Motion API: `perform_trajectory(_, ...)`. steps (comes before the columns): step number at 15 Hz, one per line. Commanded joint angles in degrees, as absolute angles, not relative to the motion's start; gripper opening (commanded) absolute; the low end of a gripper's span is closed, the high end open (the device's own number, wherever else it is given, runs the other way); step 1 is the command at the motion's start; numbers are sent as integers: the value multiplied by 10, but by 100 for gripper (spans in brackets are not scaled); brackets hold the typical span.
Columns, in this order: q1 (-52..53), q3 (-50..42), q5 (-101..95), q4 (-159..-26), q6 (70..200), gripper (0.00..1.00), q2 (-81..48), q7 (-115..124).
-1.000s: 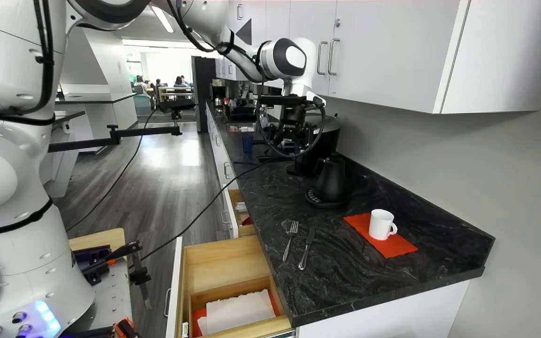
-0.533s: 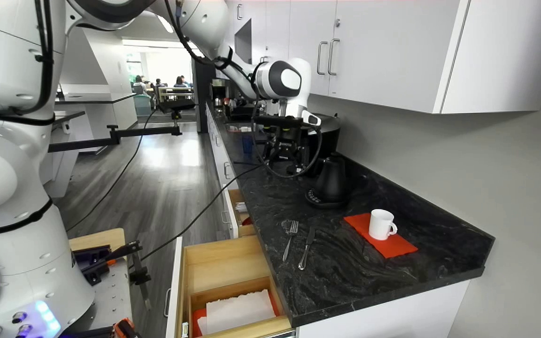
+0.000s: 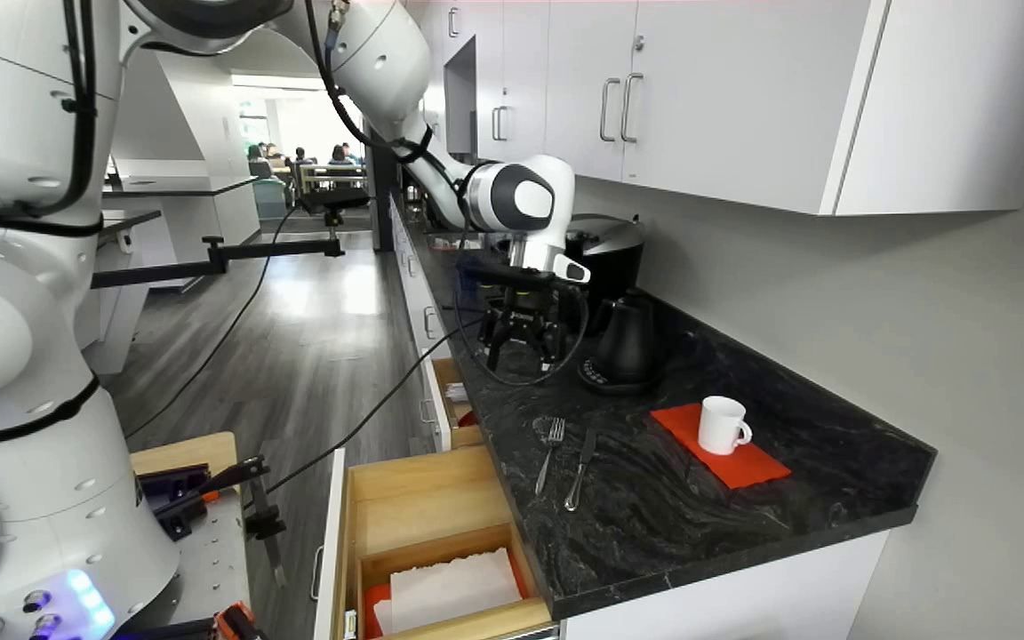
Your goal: Place the folk and knife in the drawer
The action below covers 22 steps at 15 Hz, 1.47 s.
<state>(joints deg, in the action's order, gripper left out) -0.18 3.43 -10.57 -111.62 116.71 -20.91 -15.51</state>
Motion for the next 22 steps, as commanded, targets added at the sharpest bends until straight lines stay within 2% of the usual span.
perform_trajectory(1,-4,31,-101,-1241,1225,100,-134,-152)
perform_trajectory(5,-2,34,-93,-1359,1269,100,-72,-155)
perform_trajectory(6,2,30,-103,-1274,1236,100,-139,-155)
perform_trajectory(9,3,30,-102,-1330,1252,100,-103,-155)
perform_trajectory(19,3,30,-101,-1336,1253,100,-94,-155)
perform_trajectory(22,-4,17,-113,-1247,1248,100,-204,-148)
